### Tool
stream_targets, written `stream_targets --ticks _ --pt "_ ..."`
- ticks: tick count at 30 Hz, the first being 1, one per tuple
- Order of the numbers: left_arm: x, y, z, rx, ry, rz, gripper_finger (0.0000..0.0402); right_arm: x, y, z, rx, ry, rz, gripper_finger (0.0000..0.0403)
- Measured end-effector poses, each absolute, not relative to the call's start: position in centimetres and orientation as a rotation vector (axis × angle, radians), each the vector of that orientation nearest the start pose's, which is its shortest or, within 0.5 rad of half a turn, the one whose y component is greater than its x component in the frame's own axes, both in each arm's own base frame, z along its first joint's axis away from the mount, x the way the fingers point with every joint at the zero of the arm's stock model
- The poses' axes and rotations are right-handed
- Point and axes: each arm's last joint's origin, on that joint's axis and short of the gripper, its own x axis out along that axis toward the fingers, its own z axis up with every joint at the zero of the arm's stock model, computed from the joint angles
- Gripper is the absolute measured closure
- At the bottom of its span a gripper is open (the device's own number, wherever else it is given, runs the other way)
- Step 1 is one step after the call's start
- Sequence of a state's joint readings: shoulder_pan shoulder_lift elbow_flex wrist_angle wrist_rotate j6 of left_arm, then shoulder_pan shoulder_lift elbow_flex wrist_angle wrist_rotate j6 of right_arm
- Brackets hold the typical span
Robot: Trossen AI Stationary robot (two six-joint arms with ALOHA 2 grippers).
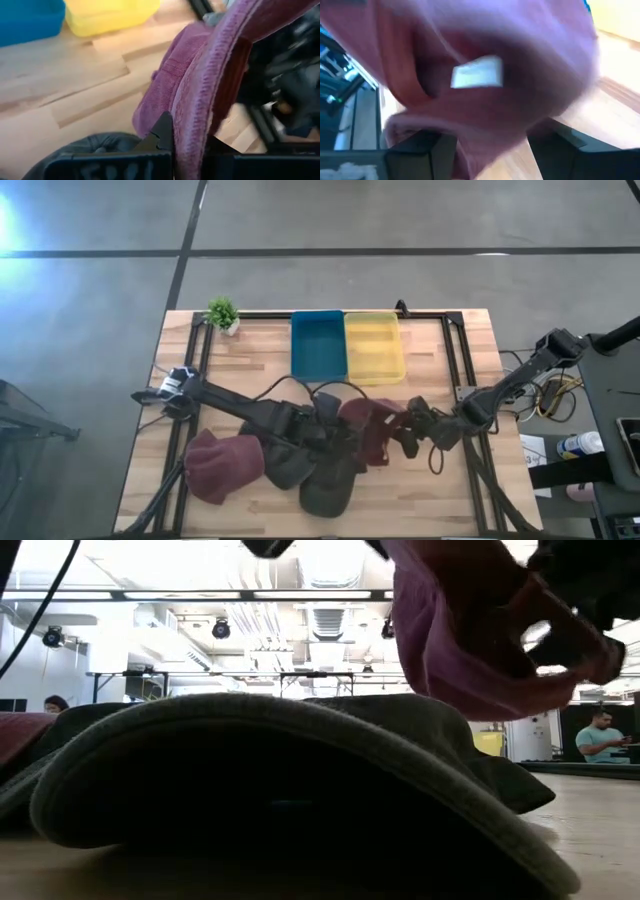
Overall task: Pick & Place hat
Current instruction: Put the right red cap into the yellow bin
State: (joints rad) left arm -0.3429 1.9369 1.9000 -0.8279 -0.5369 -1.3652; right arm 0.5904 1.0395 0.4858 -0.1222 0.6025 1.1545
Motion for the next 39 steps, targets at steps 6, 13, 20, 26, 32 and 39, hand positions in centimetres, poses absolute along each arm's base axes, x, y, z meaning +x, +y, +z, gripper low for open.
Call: stream_targets --ticks 6,13,20,26,32,39 --pt "40.8 -13.0 30.4 -0.973 0.517 0.658 0.0396 17.9 9.1 19.8 0.784 0.434 -0.348 0.0184" --pt "41.5 -12.9 26.7 -1.092 0.456 0.640 0.0396 18.1 9.0 19.4 0.847 0.452 -0.372 0.0184" --pt "41.3 -12.8 23.5 -1.176 0.422 0.632 0.0396 18.9 9.4 17.4 0.911 0.510 -0.451 0.0184" --pt "40.7 -12.7 21.5 -1.217 0.454 0.650 0.0388 20.1 9.9 15.5 0.955 0.588 -0.457 0.0184" --pt "40.4 -12.7 20.5 -1.252 0.454 0.648 0.0381 21.8 9.9 15.3 0.987 0.509 -0.403 0.0184" --pt "40.4 -12.6 20.3 -1.240 0.456 0.641 0.0380 23.6 8.7 13.8 0.961 0.557 -0.412 0.0184"
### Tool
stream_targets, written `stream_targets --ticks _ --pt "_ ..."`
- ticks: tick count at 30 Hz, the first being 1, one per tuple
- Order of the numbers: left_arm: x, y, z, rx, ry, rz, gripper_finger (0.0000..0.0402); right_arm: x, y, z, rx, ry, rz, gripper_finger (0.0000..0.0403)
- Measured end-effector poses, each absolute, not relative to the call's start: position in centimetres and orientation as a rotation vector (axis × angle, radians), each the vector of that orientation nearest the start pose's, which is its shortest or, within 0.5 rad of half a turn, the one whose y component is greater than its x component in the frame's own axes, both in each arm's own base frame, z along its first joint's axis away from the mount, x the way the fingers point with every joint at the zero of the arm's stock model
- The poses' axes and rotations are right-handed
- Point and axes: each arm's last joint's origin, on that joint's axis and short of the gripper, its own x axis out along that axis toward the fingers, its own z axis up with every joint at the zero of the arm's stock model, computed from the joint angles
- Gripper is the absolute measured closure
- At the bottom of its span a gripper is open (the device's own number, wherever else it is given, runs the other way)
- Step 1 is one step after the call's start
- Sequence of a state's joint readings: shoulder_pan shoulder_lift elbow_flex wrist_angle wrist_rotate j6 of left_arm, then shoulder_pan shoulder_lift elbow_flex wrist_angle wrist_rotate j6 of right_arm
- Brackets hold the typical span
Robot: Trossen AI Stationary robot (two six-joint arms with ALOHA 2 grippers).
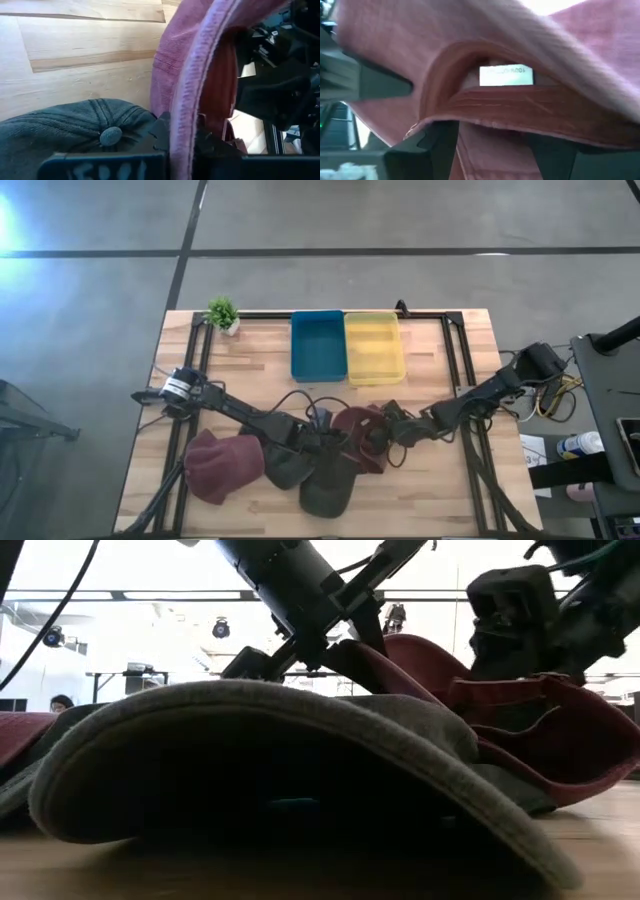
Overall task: Pick & Place hat
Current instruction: Put the right red cap into the yellow bin
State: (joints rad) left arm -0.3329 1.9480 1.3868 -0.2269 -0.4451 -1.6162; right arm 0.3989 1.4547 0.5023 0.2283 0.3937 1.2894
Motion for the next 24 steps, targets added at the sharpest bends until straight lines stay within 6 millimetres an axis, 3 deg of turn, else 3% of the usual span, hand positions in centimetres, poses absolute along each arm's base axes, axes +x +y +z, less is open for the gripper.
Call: stream_targets --ticks 4,13,19,24 --pt "40.4 -12.7 19.6 -1.216 0.475 0.660 0.0380 24.7 7.8 13.9 0.917 0.529 -0.417 0.0184" --pt "40.4 -13.8 18.1 -1.245 0.522 0.659 0.0379 24.9 5.9 13.0 0.868 0.572 -0.515 0.0184" --pt "40.3 -13.9 18.1 -1.260 0.497 0.686 0.0378 24.5 6.1 14.6 0.798 0.621 -0.355 0.0184" --pt "40.2 -13.9 17.8 -1.269 0.500 0.703 0.0378 22.9 5.7 16.4 0.700 0.697 -0.317 0.0184"
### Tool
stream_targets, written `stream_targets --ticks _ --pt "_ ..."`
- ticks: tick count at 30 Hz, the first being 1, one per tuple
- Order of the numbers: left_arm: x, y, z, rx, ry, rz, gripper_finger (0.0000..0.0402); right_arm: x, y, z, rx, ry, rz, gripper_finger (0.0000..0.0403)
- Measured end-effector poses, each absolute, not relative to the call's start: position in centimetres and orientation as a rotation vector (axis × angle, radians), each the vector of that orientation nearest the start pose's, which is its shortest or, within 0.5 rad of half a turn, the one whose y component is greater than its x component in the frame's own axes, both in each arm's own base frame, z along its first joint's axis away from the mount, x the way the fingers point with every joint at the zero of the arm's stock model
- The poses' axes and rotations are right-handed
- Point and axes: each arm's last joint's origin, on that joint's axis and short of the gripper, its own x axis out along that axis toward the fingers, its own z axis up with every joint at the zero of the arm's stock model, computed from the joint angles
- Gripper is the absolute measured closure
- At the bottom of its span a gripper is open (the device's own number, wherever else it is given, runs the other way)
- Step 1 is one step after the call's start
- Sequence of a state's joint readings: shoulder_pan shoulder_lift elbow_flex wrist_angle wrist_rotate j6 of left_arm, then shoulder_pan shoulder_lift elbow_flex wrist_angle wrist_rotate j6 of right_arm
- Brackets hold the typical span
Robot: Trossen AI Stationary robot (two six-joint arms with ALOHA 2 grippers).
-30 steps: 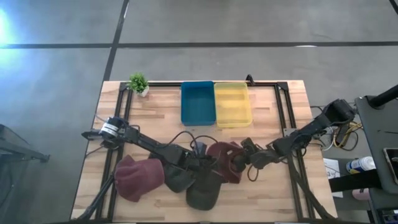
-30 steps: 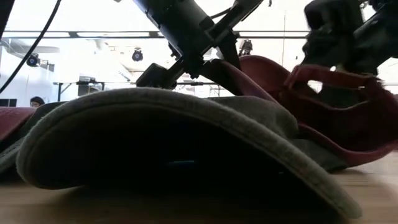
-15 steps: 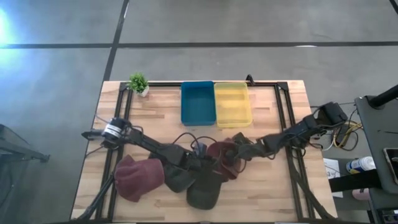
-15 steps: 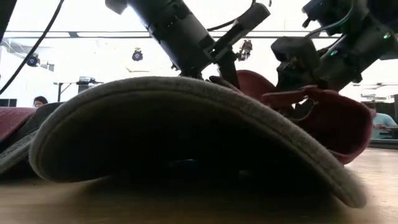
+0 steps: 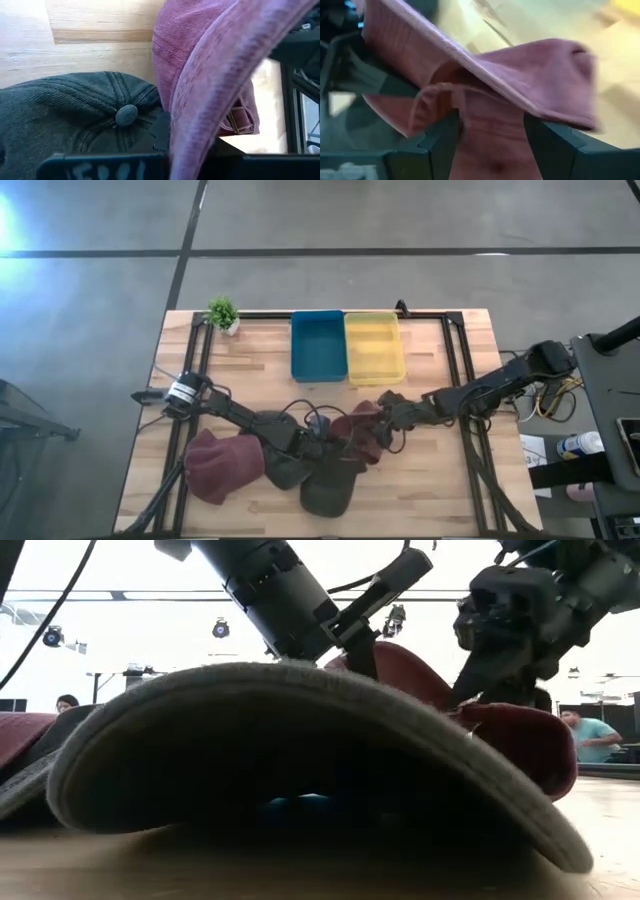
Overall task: Pick & Place hat
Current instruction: Put the right red cap into the yellow bin
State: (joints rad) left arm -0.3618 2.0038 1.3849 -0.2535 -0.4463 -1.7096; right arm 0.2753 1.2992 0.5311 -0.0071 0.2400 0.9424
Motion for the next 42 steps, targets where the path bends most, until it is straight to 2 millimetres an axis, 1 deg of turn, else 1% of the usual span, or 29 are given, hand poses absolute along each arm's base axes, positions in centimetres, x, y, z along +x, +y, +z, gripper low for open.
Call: stream_targets --ticks 3,5,8,10,14,21,26,31,35,42 --pt "40.3 -13.9 17.7 -1.287 0.495 0.711 0.0378 21.6 5.3 17.6 0.617 0.735 -0.292 0.0184" --pt "40.3 -13.9 17.6 -1.291 0.493 0.713 0.0378 20.6 5.4 18.1 0.578 0.783 -0.239 0.0184" --pt "40.4 -13.9 17.8 -1.321 0.475 0.708 0.0378 19.6 6.1 18.0 0.538 0.864 -0.177 0.0184" --pt "40.5 -14.0 17.8 -1.335 0.464 0.704 0.0378 19.4 6.5 17.6 0.520 0.885 -0.158 0.0184" --pt "40.6 -14.0 17.9 -1.358 0.435 0.705 0.0378 20.1 7.1 16.4 0.493 0.905 -0.171 0.0184" --pt "41.0 -14.0 18.4 -1.434 0.339 0.686 0.0378 22.7 8.1 14.1 0.467 0.938 -0.145 0.0184" --pt "41.1 -14.0 18.5 -1.437 0.314 0.683 0.0378 24.6 8.8 12.9 0.471 0.924 -0.146 0.0184" --pt "40.9 -14.5 17.8 -1.395 0.350 0.693 0.0378 26.1 9.3 13.7 0.479 0.877 -0.145 0.0184" --pt "40.8 -15.0 17.2 -1.380 0.368 0.697 0.0378 26.6 9.3 14.3 0.486 0.855 -0.144 0.0184" --pt "41.0 -15.2 17.1 -1.393 0.356 0.679 0.0378 26.8 8.5 13.7 0.498 0.874 -0.184 0.0184"
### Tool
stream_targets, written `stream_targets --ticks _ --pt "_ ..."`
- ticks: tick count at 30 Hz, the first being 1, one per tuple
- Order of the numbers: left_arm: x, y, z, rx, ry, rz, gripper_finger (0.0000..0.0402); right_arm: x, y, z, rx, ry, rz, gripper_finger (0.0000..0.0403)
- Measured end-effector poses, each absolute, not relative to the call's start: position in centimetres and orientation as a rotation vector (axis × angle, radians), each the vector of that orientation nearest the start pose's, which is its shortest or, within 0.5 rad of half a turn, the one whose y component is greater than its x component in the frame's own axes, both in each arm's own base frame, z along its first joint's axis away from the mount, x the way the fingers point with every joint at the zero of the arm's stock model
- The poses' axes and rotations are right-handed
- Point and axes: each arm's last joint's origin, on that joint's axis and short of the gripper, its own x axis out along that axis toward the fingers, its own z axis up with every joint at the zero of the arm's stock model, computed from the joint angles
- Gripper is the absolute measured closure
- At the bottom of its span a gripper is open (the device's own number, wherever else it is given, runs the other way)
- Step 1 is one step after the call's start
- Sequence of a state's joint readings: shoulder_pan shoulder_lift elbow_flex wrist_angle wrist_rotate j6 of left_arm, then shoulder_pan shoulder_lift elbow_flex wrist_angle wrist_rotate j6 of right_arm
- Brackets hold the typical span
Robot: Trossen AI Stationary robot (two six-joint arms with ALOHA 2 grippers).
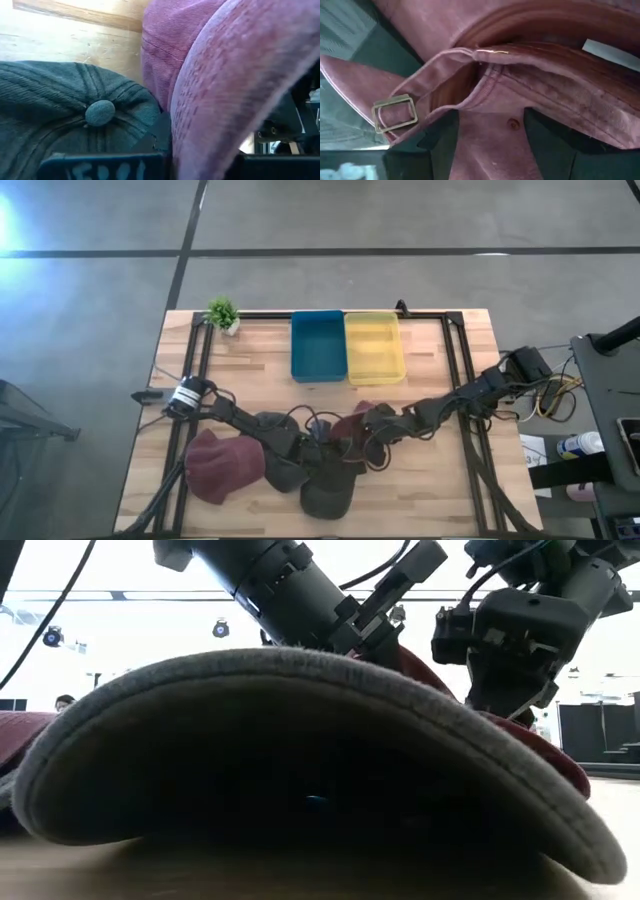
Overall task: Pick & Place hat
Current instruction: Put the right red cap into the yellow bin
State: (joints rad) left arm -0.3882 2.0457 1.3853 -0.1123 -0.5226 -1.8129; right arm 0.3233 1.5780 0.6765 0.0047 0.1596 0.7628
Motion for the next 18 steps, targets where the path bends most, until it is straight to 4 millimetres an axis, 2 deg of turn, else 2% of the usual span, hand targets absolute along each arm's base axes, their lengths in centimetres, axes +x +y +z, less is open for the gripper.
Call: stream_targets --ticks 6,13,18 --pt "41.3 -15.3 17.4 -1.378 0.313 0.652 0.0378 26.4 8.4 14.5 0.478 0.896 -0.170 0.0184" --pt "41.6 -15.4 17.9 -1.407 0.259 0.620 0.0378 24.7 7.9 16.7 0.414 0.923 -0.133 0.0184" --pt "42.1 -15.5 18.8 -1.439 0.152 0.577 0.0378 23.1 7.4 18.8 0.381 0.917 -0.112 0.0184"
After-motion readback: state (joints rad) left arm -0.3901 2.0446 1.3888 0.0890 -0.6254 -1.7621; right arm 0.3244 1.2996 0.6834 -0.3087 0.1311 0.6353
